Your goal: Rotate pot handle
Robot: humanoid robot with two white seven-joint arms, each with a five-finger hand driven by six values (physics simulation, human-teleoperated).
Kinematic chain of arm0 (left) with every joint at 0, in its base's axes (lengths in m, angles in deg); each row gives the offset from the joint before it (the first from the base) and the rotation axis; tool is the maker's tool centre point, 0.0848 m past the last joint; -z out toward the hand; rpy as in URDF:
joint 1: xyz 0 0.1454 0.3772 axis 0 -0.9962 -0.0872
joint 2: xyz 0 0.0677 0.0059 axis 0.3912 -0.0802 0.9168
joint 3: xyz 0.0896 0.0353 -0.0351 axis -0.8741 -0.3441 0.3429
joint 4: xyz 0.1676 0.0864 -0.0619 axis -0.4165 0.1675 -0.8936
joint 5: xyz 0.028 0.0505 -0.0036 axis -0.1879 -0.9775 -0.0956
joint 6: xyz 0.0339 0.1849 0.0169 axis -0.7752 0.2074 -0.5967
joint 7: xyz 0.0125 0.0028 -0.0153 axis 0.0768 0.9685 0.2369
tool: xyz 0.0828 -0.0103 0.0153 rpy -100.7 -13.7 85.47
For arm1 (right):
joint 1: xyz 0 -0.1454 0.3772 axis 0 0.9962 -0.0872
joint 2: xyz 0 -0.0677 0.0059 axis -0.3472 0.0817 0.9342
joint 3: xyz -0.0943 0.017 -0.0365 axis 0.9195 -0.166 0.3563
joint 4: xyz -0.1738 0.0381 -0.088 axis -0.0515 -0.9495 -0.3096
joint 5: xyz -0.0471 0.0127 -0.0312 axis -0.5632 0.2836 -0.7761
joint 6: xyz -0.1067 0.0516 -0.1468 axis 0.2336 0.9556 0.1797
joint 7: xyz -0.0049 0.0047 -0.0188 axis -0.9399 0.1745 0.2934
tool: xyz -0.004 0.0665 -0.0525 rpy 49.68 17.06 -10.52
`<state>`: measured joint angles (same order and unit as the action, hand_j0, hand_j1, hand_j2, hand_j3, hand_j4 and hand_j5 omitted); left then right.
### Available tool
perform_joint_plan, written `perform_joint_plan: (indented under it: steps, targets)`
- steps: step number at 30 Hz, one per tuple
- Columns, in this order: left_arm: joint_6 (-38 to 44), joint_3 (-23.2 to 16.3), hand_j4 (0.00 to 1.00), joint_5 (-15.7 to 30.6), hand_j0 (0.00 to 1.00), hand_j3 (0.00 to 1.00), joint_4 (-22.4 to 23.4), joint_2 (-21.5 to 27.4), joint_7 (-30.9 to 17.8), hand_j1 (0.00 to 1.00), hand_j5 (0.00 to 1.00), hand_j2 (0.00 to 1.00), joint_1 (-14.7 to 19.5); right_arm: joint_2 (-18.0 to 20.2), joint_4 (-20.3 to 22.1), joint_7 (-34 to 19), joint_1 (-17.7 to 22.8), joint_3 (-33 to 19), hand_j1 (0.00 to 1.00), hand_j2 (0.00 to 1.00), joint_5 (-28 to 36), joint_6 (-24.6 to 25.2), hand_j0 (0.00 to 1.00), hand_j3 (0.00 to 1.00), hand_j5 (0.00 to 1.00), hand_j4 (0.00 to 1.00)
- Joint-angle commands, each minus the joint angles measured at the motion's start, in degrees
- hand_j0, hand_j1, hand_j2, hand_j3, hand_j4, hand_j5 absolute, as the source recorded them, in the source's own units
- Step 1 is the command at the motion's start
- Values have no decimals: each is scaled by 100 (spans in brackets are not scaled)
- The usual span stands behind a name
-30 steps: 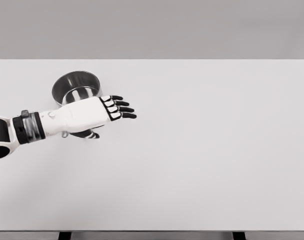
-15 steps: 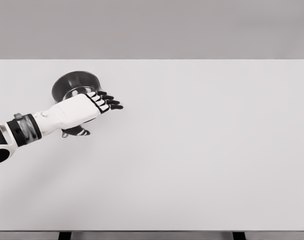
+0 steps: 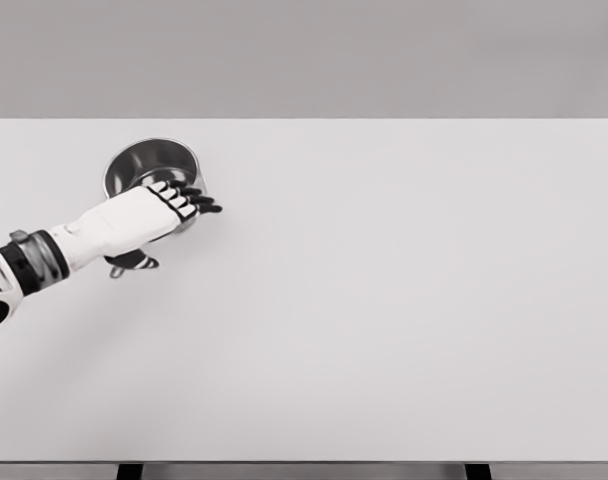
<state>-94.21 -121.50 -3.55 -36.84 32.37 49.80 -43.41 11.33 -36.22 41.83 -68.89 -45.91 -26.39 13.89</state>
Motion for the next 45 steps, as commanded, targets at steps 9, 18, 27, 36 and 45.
perform_joint_plan:
  steps: [9, 18, 27, 36, 45]
  targets:
    - [-5, 304, 100, -1, 100, 100, -2, 125, 9, 100, 100, 100, -123, -1, 0, 0, 0, 0, 100, 100, 1, 8, 100, 100, 100, 100]
    - [3, 462, 100, -18, 100, 100, 42, 178, 9, 100, 100, 100, -167, -1, 0, 0, 0, 0, 100, 100, 1, -1, 100, 100, 100, 100]
    - [12, 480, 100, -27, 100, 100, 60, 353, 9, 100, 100, 100, -167, -1, 0, 0, 0, 0, 100, 100, 1, -1, 100, 100, 100, 100]
    - [12, 550, 100, -132, 100, 100, 95, 441, 9, 100, 100, 100, -167, -1, 0, 0, 0, 0, 100, 100, 1, -1, 100, 100, 100, 100]
    - [12, 550, 100, -308, 100, 100, 227, 468, 9, 100, 100, 100, -158, -1, 0, 0, 0, 0, 100, 100, 1, -1, 100, 100, 100, 100]
